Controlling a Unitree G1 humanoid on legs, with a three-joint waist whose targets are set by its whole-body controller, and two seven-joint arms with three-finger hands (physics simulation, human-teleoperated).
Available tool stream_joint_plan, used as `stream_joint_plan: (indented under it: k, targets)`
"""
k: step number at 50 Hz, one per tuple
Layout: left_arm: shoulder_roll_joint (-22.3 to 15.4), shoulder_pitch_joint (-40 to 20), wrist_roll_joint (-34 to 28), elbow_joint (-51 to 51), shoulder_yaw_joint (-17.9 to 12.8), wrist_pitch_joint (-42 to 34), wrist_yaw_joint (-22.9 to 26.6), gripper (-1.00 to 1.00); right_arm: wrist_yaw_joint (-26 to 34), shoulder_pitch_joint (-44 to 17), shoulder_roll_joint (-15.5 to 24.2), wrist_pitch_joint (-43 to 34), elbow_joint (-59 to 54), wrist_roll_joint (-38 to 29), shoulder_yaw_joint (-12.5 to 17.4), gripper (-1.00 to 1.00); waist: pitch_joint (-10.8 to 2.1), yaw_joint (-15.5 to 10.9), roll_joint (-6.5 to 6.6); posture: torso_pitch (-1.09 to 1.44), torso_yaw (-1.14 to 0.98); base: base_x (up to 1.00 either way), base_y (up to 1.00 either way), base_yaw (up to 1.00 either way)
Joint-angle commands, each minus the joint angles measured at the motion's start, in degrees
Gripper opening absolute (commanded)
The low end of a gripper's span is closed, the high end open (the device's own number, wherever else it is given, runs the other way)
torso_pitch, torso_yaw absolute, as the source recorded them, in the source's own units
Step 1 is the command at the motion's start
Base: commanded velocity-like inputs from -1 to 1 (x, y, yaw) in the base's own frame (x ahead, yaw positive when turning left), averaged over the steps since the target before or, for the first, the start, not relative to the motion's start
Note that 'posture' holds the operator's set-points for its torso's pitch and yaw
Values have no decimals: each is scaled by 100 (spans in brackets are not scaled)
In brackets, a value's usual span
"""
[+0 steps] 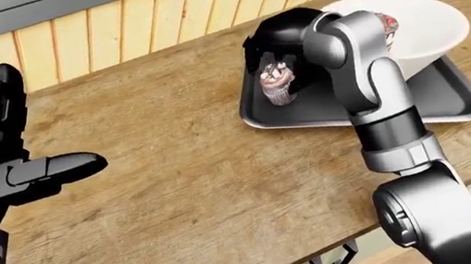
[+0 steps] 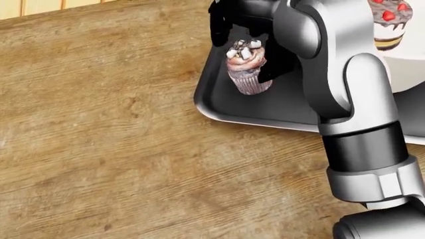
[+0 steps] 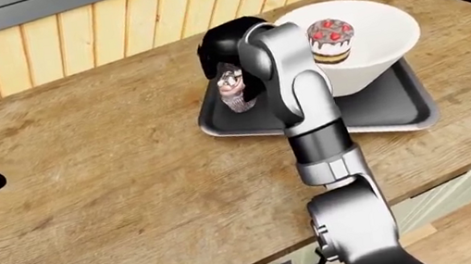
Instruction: Pick up the bowl with cake and place it on the tray. Pick up the cupcake and place it on the tray.
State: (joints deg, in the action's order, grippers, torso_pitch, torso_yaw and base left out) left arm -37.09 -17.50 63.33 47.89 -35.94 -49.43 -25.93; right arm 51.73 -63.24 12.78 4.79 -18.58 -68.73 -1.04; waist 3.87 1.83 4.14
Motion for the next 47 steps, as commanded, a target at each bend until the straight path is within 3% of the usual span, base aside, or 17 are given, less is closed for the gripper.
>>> stream_joint_plan:
  k: [1, 4, 14, 24, 37, 47]
  targets:
    - [-108, -90, -12, 63, -106, 180, -3, 100, -113, -232, 47, 3, 226, 20, 78, 24, -156, 2, 18, 0, 0, 0, 0, 0]
    - [-119, -82, -9, 62, -105, 192, -7, 100, -68, -233, 60, -11, 273, 22, 86, 37, -156, 1, 16, 0, 0, 0, 0, 0]
    - [-84, -66, -106, 36, -69, 232, 64, 100, 196, -492, 165, -103, 446, 136, 165, 29, -153, 0, 19, 0, 0, 0, 0, 0]
    - [-204, -116, 191, 124, -157, 147, -163, 100, 930, -799, 270, -562, 1401, 445, 268, 28, -122, 5, 14, 0, 0, 0, 0, 0]
    - [-296, -171, 296, 146, -94, 181, -297, 100, 1813, -689, 363, -1273, 3048, 614, 377, 20, -91, 10, 12, 0, 0, 0, 0, 0]
    - [-525, -296, 634, 167, -61, 195, -601, 100, 1935, -606, 594, -1507, 3434, 743, 448, 23, -74, 28, 15, 0, 0, 0, 0, 0]
